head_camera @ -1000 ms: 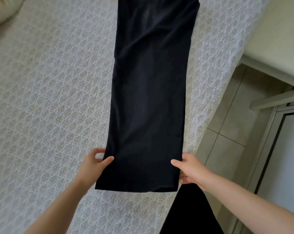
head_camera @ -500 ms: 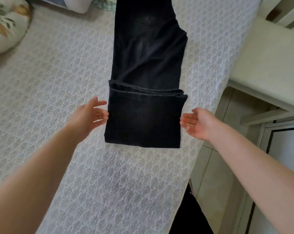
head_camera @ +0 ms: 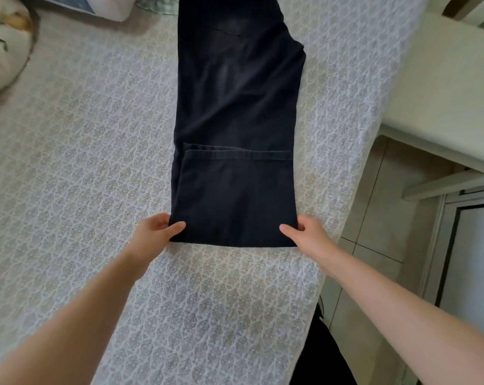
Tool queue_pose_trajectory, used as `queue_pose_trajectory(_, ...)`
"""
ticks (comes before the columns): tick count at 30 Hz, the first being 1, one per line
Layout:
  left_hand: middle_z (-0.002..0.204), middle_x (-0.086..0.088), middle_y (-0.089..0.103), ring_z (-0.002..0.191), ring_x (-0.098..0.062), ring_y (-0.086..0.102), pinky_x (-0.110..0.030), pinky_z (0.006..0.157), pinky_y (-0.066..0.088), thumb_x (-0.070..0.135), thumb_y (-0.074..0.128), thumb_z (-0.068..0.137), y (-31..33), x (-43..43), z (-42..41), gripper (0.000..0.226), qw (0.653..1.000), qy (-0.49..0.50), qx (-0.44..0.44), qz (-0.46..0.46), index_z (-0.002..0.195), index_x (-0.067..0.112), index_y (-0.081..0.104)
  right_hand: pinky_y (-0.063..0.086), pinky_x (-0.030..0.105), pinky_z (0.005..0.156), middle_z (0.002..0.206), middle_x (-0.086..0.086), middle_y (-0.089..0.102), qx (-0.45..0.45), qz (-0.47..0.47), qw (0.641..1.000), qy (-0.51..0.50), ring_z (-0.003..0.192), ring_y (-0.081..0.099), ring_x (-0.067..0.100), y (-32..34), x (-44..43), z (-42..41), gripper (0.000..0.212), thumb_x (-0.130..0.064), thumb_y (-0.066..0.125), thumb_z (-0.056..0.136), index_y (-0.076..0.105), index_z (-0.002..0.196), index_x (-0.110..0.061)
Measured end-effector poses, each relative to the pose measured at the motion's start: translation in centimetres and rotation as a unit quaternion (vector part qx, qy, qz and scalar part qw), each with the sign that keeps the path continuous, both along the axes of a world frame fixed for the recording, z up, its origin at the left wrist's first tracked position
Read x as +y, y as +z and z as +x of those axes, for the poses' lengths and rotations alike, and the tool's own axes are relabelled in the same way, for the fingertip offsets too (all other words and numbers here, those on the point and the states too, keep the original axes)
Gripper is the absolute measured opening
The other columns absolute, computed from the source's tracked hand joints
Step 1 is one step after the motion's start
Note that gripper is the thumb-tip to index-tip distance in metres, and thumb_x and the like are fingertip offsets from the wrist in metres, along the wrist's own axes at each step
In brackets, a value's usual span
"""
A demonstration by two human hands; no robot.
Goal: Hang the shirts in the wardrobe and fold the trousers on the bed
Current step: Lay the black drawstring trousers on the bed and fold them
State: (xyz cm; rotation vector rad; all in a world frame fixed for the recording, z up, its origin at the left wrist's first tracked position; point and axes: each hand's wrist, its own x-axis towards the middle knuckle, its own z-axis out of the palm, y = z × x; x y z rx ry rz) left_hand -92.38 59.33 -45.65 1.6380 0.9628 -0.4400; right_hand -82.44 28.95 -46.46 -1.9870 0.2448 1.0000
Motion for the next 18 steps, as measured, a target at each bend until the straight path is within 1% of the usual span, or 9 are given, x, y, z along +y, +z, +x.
queue_pose_trajectory(2, 0.095, -0.011, 0.076, 0.094, -0.021, 0.072, -0.033, 0.091, 0.049, 0.02, 0.069, 0.092, 0.3, -0.2, -0.7, 0.019, 0.999, 0.031, -0.021, -0.019, 0.095, 0.001, 0.067, 0.043, 0.009, 0.056, 0.077, -0.022, 0.066, -0.031, 0.03, 0.999, 0.002, 0.069, 0.06, -0.01, 0.3, -0.4, -0.2, 0.007, -0.03, 0.059, 0.096, 0.063, 0.098, -0.035)
queue_pose_trajectory(4, 0.096, -0.012, 0.075, 0.094, -0.02, 0.07, -0.033, 0.09, 0.046, 0.024, 0.071, 0.09, 0.3, -0.7, -1.5, 0.023, 0.996, 0.076, -0.027, -0.024, 0.093, 0.001, 0.068, 0.047, 0.012, 0.061, 0.085, -0.018, 0.069, -0.015, 0.053, 0.998, -0.008, 0.075, 0.062, -0.003, 0.5, -1.1, -0.4, 0.01, -0.031, 0.061, 0.095, 0.066, 0.102, -0.036)
queue_pose_trajectory(6, 0.087, -0.008, 0.075, 0.084, -0.016, 0.068, -0.028, 0.079, 0.044, 0.032, 0.074, 0.086, 0.0, -1.3, -2.1, 0.028, 0.995, 0.099, -0.01, -0.011, 0.088, 0.004, 0.071, 0.049, 0.024, 0.069, 0.096, 0.004, 0.07, 0.005, 0.03, 1.0, 0.003, 0.081, 0.062, 0.015, 0.4, -1.8, -0.7, 0.017, -0.031, 0.062, 0.094, 0.069, 0.106, -0.022)
queue_pose_trajectory(8, 0.074, 0.0, 0.073, 0.075, -0.016, 0.065, -0.025, 0.069, 0.042, 0.038, 0.077, 0.083, -0.4, -1.8, -2.4, 0.029, 0.993, 0.11, 0.024, 0.029, 0.074, 0.012, 0.07, 0.047, 0.03, 0.071, 0.089, 0.016, 0.063, 0.008, -0.004, 1.0, 0.009, 0.076, 0.057, 0.018, 0.3, -2.2, -0.8, 0.026, -0.029, 0.063, 0.093, 0.067, 0.103, -0.005)
queue_pose_trajectory(10, 0.079, -0.003, 0.073, 0.08, -0.021, 0.066, -0.027, 0.069, 0.045, 0.04, 0.076, 0.084, -0.9, -2.0, -2.7, 0.031, 0.99, 0.127, 0.033, 0.051, 0.072, 0.013, 0.067, 0.048, 0.028, 0.068, 0.078, 0.007, 0.058, 0.002, -0.027, 1.0, 0.001, 0.07, 0.055, 0.014, 0.1, -2.0, -0.9, 0.026, -0.028, 0.064, 0.093, 0.066, 0.095, -0.002)
queue_pose_trajectory(12, 0.09, -0.012, 0.073, 0.09, -0.029, 0.069, -0.037, 0.083, 0.053, 0.04, 0.074, 0.086, -1.1, -1.9, -2.5, 0.034, 0.991, 0.121, 0.027, 0.056, 0.078, 0.009, 0.065, 0.054, 0.025, 0.064, 0.079, 0.001, 0.061, 0.008, -0.044, 0.999, -0.016, 0.069, 0.059, 0.012, 0.2, -1.7, -0.9, 0.021, -0.026, 0.065, 0.092, 0.066, 0.091, -0.005)
queue_pose_trajectory(14, 0.096, -0.017, 0.072, 0.095, -0.033, 0.07, -0.045, 0.095, 0.053, 0.039, 0.074, 0.087, -1.1, -1.7, -2.4, 0.039, 0.992, 0.106, 0.03, 0.063, 0.088, 0.001, 0.064, 0.059, 0.028, 0.068, 0.086, 0.004, 0.063, 0.017, -0.058, 0.998, -0.032, 0.075, 0.062, 0.014, 0.2, -1.6, -1.0, 0.024, -0.024, 0.065, 0.092, 0.064, 0.095, 0.0)
queue_pose_trajectory(16, 0.099, -0.018, 0.072, 0.095, -0.03, 0.072, -0.04, 0.091, 0.057, 0.033, 0.075, 0.087, -1.0, -1.7, -2.2, 0.041, 0.99, 0.139, 0.029, 0.018, 0.092, -0.005, 0.06, 0.061, 0.032, 0.071, 0.086, 0.006, 0.062, 0.012, -0.073, 0.997, -0.029, 0.075, 0.063, 0.015, 0.5, -1.6, -1.2, 0.025, -0.02, 0.065, 0.093, 0.06, 0.095, 0.004)
queue_pose_trajectory(18, 0.1, -0.017, 0.072, 0.095, -0.025, 0.073, -0.028, 0.078, 0.059, 0.024, 0.076, 0.086, -0.6, -1.7, -1.9, 0.029, 0.979, 0.195, 0.018, -0.061, 0.089, 0.002, 0.057, 0.062, 0.037, 0.071, 0.084, 0.005, 0.06, 0.003, -0.076, 0.996, -0.037, 0.071, 0.064, 0.015, 0.7, -1.6, -1.7, 0.022, -0.018, 0.065, 0.093, 0.057, 0.093, 0.003)
